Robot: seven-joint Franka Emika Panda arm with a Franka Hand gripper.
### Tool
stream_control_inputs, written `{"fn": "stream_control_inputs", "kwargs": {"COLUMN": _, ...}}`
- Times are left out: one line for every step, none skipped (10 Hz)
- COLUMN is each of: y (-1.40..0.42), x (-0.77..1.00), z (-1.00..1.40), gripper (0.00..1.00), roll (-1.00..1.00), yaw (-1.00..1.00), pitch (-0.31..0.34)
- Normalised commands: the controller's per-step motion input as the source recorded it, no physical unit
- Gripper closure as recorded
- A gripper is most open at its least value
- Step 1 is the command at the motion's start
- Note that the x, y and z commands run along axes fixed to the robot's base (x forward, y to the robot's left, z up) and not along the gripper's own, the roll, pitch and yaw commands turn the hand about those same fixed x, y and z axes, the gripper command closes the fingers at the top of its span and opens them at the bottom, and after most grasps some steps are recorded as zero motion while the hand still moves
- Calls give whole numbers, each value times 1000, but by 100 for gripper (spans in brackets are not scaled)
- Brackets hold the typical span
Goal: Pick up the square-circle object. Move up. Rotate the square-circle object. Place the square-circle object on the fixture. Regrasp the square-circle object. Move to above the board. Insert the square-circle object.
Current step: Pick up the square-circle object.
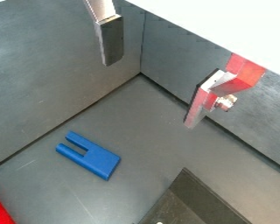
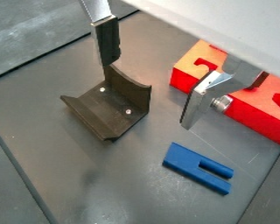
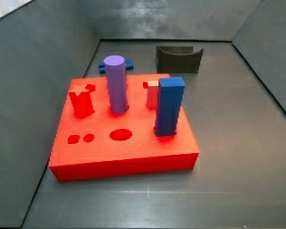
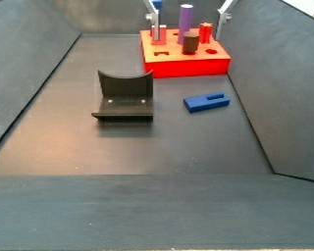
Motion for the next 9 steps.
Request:
{"fn": "stream_control_inputs", "kwargs": {"y": 146, "x": -297, "z": -214, "gripper": 0, "roll": 0, "yaw": -457, "pitch": -106}}
{"fn": "stream_control_inputs", "kwargs": {"y": 0, "x": -23, "z": -669, "gripper": 0, "roll": -30, "yaw": -1000, "pitch": -136}}
{"fn": "stream_control_inputs", "kwargs": {"y": 0, "x": -54, "z": -729, "gripper": 0, "roll": -23, "yaw": -1000, "pitch": -140}}
{"fn": "stream_control_inputs", "kwargs": {"y": 0, "x": -69, "z": -806, "gripper": 0, "roll": -20, "yaw": -1000, "pitch": -94}}
{"fn": "stream_control_inputs", "kwargs": {"y": 0, "x": -94, "z": -929, "gripper": 0, "roll": -16, "yaw": -1000, "pitch": -1}}
{"fn": "stream_control_inputs", "kwargs": {"y": 0, "x": -106, "z": -957, "gripper": 0, "roll": -20, "yaw": -1000, "pitch": 0}}
{"fn": "stream_control_inputs", "kwargs": {"y": 0, "x": -111, "z": -957, "gripper": 0, "roll": -23, "yaw": -1000, "pitch": 0}}
{"fn": "stream_control_inputs", "kwargs": {"y": 0, "x": -106, "z": -920, "gripper": 0, "roll": -30, "yaw": -1000, "pitch": -19}}
{"fn": "stream_control_inputs", "kwargs": {"y": -114, "x": -100, "z": -603, "gripper": 0, "roll": -89, "yaw": -874, "pitch": -117}}
